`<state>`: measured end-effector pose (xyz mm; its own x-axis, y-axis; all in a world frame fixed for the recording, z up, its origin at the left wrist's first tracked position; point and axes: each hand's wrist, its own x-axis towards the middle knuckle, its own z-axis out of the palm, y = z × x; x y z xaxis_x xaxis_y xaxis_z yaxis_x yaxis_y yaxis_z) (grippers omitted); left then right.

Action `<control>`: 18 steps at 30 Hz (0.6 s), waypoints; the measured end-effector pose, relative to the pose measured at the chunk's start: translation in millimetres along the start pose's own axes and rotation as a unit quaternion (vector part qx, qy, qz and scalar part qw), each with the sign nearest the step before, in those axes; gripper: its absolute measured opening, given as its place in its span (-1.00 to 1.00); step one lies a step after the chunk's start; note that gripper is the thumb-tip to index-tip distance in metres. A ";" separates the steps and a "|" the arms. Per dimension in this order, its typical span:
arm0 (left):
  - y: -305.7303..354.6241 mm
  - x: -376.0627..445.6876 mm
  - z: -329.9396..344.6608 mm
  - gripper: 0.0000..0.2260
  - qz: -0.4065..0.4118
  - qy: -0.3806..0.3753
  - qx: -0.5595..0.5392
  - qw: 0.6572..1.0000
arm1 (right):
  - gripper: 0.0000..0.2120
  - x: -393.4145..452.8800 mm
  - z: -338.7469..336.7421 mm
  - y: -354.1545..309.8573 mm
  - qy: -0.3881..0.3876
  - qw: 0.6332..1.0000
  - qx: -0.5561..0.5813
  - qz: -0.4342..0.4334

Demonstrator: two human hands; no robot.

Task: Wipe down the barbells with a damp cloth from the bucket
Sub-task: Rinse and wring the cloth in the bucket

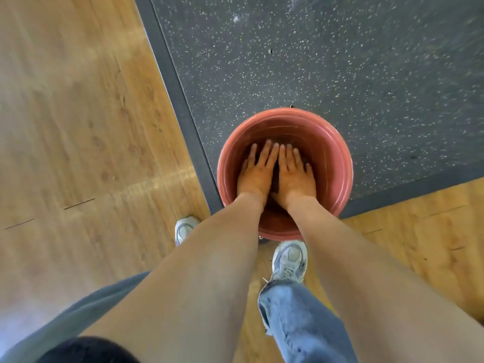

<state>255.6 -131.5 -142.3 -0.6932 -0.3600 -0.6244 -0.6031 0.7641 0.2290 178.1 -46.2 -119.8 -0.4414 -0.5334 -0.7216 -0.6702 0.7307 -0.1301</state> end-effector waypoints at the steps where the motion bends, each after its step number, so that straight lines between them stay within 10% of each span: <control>1: 4.6 -14.9 -12.2 -0.08 -0.006 -0.011 -0.014 1.000 | 0.07 -12.2 -6.9 -3.4 0.003 1.000 0.006 0.002; 13: 44.2 -127.8 -101.4 -0.42 0.002 0.124 -0.191 0.974 | -0.63 -112.5 -92.1 -41.2 0.085 0.929 0.359 0.007; 18: 38.6 -143.6 -114.9 -0.30 0.049 0.154 -0.037 0.986 | -0.82 -129.9 -104.6 -41.9 0.118 0.906 0.405 -0.030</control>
<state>286.5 -111.8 42.0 -0.8293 -0.4407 -0.3437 -0.5471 0.7657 0.3383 201.2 -52.1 50.6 -0.5983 -0.5883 -0.5440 -0.0814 0.7200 -0.6892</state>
